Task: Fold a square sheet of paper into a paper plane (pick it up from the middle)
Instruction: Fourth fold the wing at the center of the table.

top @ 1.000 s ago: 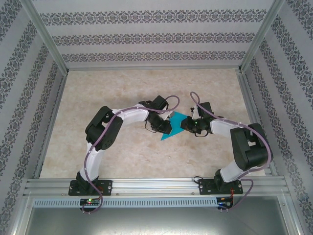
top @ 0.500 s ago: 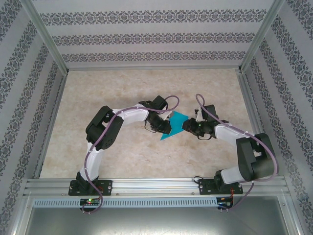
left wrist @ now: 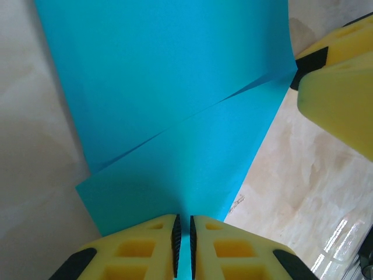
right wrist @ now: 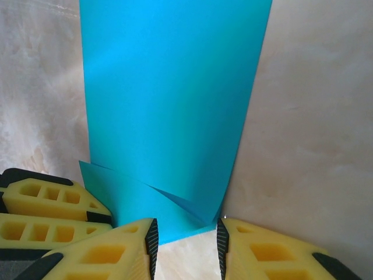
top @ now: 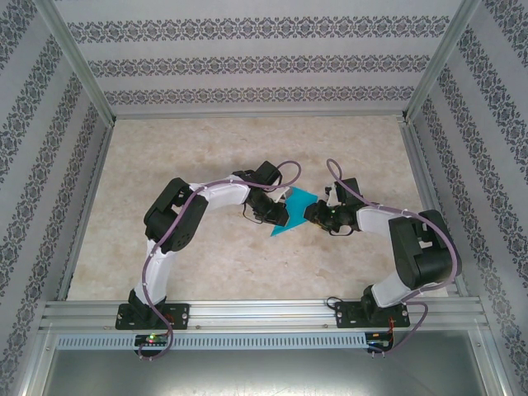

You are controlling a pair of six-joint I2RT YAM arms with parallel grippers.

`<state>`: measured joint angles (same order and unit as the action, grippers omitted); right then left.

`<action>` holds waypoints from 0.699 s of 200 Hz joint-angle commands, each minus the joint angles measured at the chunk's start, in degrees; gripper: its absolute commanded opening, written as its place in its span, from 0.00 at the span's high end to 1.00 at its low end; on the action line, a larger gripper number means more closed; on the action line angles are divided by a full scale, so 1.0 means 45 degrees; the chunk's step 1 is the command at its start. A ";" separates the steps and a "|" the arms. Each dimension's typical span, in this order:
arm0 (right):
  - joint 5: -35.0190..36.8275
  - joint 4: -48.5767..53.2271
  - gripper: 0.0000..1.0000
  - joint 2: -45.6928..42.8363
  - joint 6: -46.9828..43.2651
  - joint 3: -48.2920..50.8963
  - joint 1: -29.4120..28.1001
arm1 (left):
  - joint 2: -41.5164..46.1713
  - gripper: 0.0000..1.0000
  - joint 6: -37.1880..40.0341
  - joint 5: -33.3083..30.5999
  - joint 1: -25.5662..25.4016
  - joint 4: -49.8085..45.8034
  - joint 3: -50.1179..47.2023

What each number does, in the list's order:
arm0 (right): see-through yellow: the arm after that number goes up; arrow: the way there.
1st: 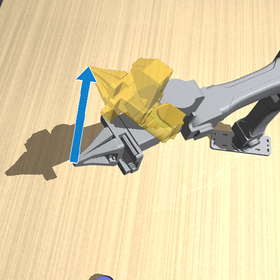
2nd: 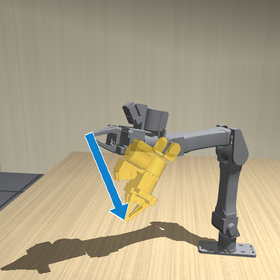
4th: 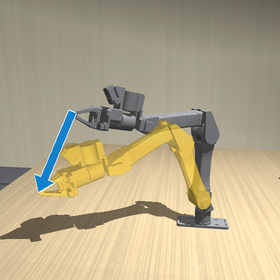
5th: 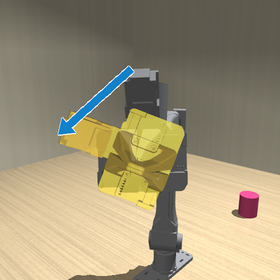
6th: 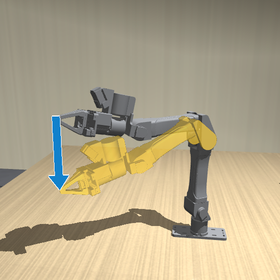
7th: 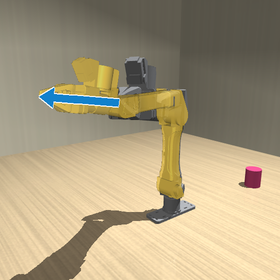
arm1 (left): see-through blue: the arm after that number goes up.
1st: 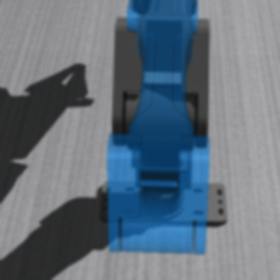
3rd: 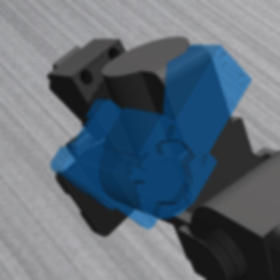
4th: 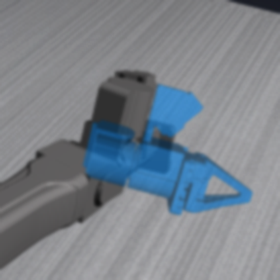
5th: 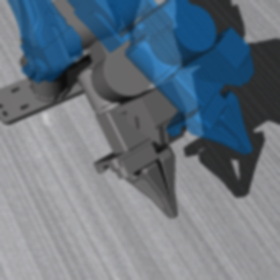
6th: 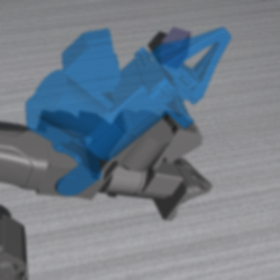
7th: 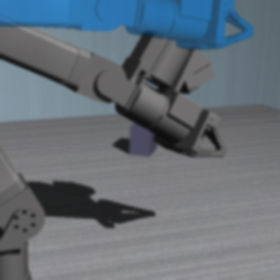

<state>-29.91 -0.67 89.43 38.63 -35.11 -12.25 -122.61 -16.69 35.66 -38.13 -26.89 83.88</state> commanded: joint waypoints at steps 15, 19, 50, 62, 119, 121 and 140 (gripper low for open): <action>-0.0506 -0.0691 0.66 0.0302 0.0331 -0.0127 -0.0167 | -0.0137 0.82 0.0271 -0.0073 0.0086 -0.0215 -0.0418; -0.0552 -0.0775 0.66 0.0322 0.0355 -0.0128 -0.0166 | -0.0137 0.82 0.0271 -0.0054 0.0082 -0.0215 -0.0435; -0.0716 -0.0999 0.67 0.0195 0.0536 -0.0032 -0.0155 | -0.0117 0.82 0.0289 -0.0053 0.0094 -0.0251 -0.0504; -0.0740 -0.1004 0.67 0.0105 0.0586 0.0005 -0.0158 | -0.0117 0.82 0.0291 -0.0053 0.0088 -0.0249 -0.0505; -0.1021 -0.1473 0.67 0.0051 0.0930 0.0137 -0.0140 | -0.0145 0.82 0.0325 0.0005 0.0094 -0.0288 -0.0487; -0.1025 -0.1492 0.67 0.0069 0.0938 0.0142 -0.0144 | -0.0144 0.82 0.0328 -0.0004 0.0084 -0.0292 -0.0493; -0.1241 -0.1812 0.67 0.0049 0.1169 0.0222 -0.0137 | -0.0136 0.82 0.0329 -0.0002 0.0094 -0.0293 -0.0518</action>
<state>-33.19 -5.65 89.78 42.17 -35.11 -12.53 -122.56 -16.69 36.23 -38.11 -26.35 83.46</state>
